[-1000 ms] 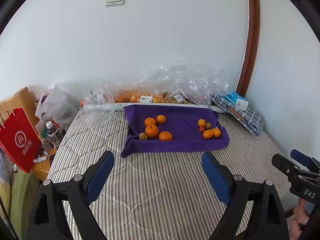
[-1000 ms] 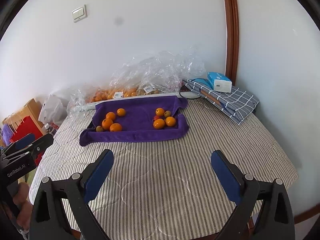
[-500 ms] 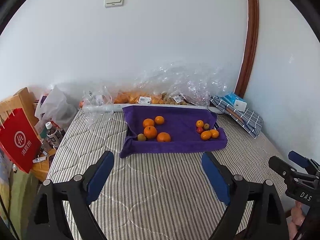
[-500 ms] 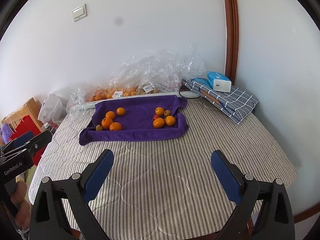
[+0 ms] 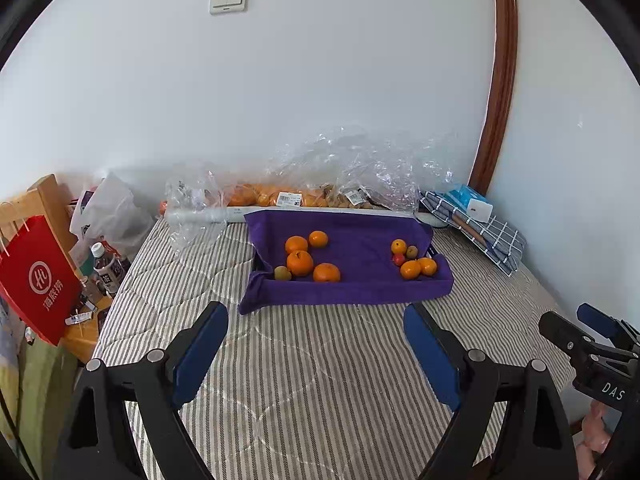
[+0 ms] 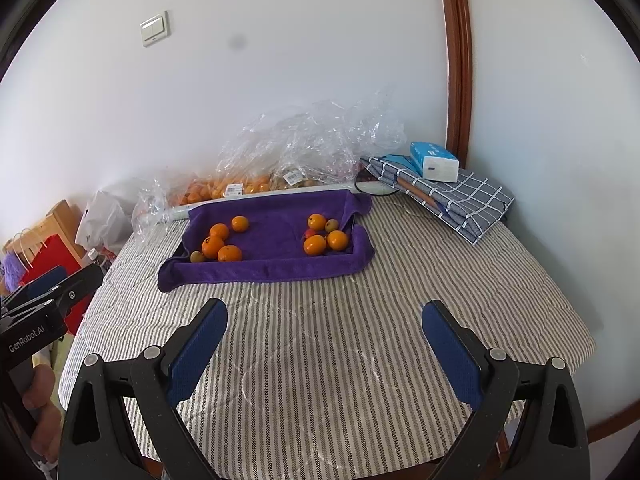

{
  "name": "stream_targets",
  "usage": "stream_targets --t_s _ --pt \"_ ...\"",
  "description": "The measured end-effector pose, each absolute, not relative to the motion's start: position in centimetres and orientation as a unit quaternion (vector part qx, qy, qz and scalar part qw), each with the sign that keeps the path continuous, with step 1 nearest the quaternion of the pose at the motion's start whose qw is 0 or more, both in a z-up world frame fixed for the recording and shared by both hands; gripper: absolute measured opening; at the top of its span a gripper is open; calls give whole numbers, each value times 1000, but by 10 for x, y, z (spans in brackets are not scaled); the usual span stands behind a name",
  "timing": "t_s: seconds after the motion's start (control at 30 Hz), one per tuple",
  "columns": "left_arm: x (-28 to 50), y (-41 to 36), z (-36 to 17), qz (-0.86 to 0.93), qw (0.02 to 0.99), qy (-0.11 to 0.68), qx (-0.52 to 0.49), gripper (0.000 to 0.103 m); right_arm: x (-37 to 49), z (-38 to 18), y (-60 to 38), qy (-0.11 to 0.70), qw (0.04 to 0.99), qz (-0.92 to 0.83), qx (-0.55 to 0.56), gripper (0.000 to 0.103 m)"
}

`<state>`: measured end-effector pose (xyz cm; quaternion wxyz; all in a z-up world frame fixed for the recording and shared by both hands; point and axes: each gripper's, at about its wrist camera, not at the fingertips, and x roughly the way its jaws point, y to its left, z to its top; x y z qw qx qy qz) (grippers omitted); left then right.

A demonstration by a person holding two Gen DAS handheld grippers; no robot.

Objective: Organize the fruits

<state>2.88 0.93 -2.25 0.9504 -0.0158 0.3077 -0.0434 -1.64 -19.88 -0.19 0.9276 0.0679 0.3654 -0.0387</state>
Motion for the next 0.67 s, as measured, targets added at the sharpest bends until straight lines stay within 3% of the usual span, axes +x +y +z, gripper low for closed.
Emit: stream_targets --t_s 0.67 --pt "28 8 -21 -39 951 305 -19 89 -16 -3 -196 367 927 -36 64 97"
